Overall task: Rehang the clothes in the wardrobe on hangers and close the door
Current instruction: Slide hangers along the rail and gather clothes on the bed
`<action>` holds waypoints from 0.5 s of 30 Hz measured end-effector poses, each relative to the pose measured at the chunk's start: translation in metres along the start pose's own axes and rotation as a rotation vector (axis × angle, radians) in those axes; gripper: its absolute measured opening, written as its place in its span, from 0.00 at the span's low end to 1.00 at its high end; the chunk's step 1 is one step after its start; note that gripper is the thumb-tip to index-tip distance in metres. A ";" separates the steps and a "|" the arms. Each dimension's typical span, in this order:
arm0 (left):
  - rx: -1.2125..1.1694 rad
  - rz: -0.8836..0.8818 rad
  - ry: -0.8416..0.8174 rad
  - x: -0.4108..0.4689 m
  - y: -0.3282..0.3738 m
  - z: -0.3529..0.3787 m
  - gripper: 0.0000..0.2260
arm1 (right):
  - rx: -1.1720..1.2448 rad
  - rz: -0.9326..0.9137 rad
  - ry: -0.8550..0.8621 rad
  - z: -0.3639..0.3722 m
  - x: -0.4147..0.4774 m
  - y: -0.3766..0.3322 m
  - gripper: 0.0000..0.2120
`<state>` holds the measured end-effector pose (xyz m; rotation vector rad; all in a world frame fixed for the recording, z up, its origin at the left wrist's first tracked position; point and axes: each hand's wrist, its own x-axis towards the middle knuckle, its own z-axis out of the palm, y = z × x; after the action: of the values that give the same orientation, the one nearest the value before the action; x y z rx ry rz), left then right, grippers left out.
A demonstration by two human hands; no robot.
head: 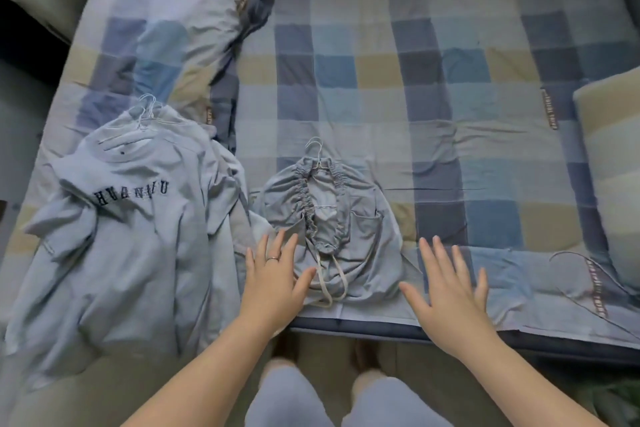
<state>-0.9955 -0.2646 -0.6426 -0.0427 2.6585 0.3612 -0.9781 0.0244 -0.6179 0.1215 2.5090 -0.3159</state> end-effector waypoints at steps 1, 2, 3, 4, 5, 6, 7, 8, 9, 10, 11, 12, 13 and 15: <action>-0.001 0.009 -0.026 0.013 -0.006 0.008 0.32 | 0.003 0.006 -0.019 0.009 0.015 -0.003 0.36; -0.007 0.016 -0.052 0.028 -0.013 0.017 0.31 | 0.008 0.011 -0.033 0.018 0.030 -0.006 0.36; -0.016 0.015 -0.075 0.044 -0.020 0.027 0.31 | 0.013 0.014 -0.042 0.028 0.046 -0.009 0.37; -0.024 0.007 -0.095 0.060 -0.028 0.037 0.31 | 0.018 0.021 -0.052 0.038 0.064 -0.014 0.37; -0.028 0.001 -0.113 0.078 -0.036 0.049 0.31 | 0.023 0.031 -0.060 0.049 0.083 -0.018 0.37; -0.026 0.002 -0.131 0.096 -0.044 0.061 0.31 | 0.028 0.040 -0.069 0.060 0.105 -0.023 0.37; -0.014 0.011 -0.150 0.115 -0.054 0.073 0.31 | 0.031 0.049 -0.075 0.071 0.128 -0.027 0.37; 0.004 0.027 -0.165 0.135 -0.064 0.085 0.32 | 0.033 0.059 -0.071 0.081 0.152 -0.031 0.37; 0.024 0.041 -0.175 0.155 -0.074 0.097 0.32 | 0.032 0.068 -0.059 0.091 0.178 -0.034 0.37; 0.042 0.051 -0.175 0.175 -0.085 0.108 0.32 | 0.030 0.075 -0.043 0.102 0.204 -0.037 0.37; 0.059 0.063 -0.164 0.196 -0.096 0.117 0.33 | 0.027 0.081 -0.028 0.112 0.230 -0.040 0.37; 0.076 0.081 -0.147 0.215 -0.107 0.126 0.33 | 0.021 0.086 -0.018 0.122 0.255 -0.042 0.37; 0.091 0.099 -0.132 0.235 -0.116 0.133 0.33 | 0.016 0.092 -0.012 0.131 0.279 -0.044 0.37; 0.102 0.112 -0.101 0.271 -0.130 0.145 0.34 | 0.015 0.094 -0.009 0.146 0.323 -0.049 0.37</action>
<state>-1.1637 -0.3447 -0.9194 0.1524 2.5811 0.2562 -1.1677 -0.0547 -0.9109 0.2424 2.4829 -0.2957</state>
